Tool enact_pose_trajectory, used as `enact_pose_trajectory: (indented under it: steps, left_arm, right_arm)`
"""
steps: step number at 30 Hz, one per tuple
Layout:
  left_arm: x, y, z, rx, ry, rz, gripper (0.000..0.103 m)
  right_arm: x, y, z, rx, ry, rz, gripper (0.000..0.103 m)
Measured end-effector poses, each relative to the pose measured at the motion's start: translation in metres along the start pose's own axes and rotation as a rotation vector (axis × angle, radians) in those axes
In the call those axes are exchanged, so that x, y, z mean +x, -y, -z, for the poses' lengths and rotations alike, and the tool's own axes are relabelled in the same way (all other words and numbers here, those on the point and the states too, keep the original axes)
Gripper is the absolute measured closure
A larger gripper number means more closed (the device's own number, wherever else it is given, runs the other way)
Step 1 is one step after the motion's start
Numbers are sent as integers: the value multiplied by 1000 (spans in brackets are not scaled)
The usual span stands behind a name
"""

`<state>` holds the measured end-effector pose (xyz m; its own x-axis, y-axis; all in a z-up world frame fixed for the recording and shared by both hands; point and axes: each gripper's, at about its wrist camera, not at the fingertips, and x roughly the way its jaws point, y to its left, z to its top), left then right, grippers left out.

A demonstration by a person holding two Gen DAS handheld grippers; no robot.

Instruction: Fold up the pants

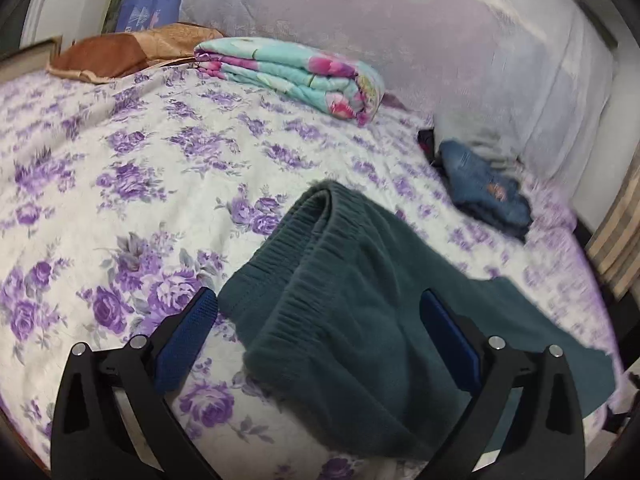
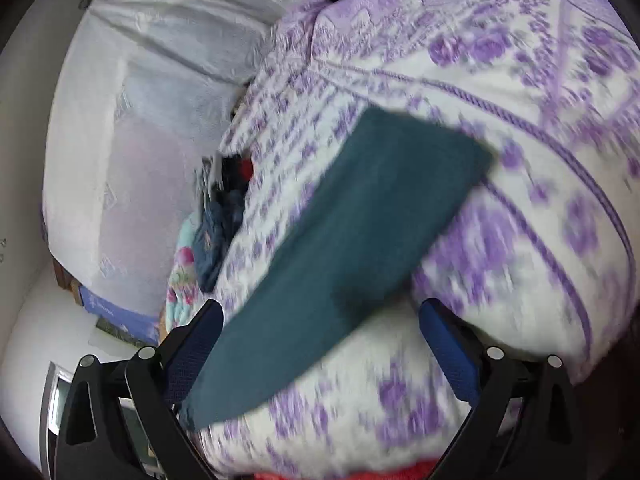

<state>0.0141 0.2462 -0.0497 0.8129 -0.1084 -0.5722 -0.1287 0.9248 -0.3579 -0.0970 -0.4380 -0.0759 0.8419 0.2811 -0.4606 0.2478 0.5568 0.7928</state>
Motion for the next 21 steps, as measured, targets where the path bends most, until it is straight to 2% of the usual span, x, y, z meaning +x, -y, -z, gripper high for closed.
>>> enact_pose_trajectory:
  steps: [4, 6, 9, 12, 14, 16, 18, 21]
  left_arm:
    - [-3, -2, 3, -1, 26, 21, 5]
    - [-4, -1, 4, -5, 36, 27, 5]
    - [-8, -4, 6, -14, 55, 53, 5]
    - [-10, -6, 5, -22, 65, 74, 5]
    - [-9, -6, 5, -20, 65, 73, 5]
    - [-10, -6, 5, -22, 66, 74, 5]
    - [-10, -5, 5, -22, 68, 77, 5]
    - [-10, -5, 5, -23, 70, 79, 5]
  right_arm:
    - [16, -3, -22, 9, 2, 41, 3]
    - [14, -4, -30, 8, 42, 56, 3]
    - [20, -11, -36, -74, 92, 70, 5]
    - [32, -13, -32, -169, 119, 135, 14]
    - [32, -15, -27, -228, 135, 161, 29]
    - [29, -5, -26, -225, 141, 145, 70]
    - [28, 8, -29, -192, 140, 114, 92]
    - [22, 21, -28, -177, 158, 39, 94]
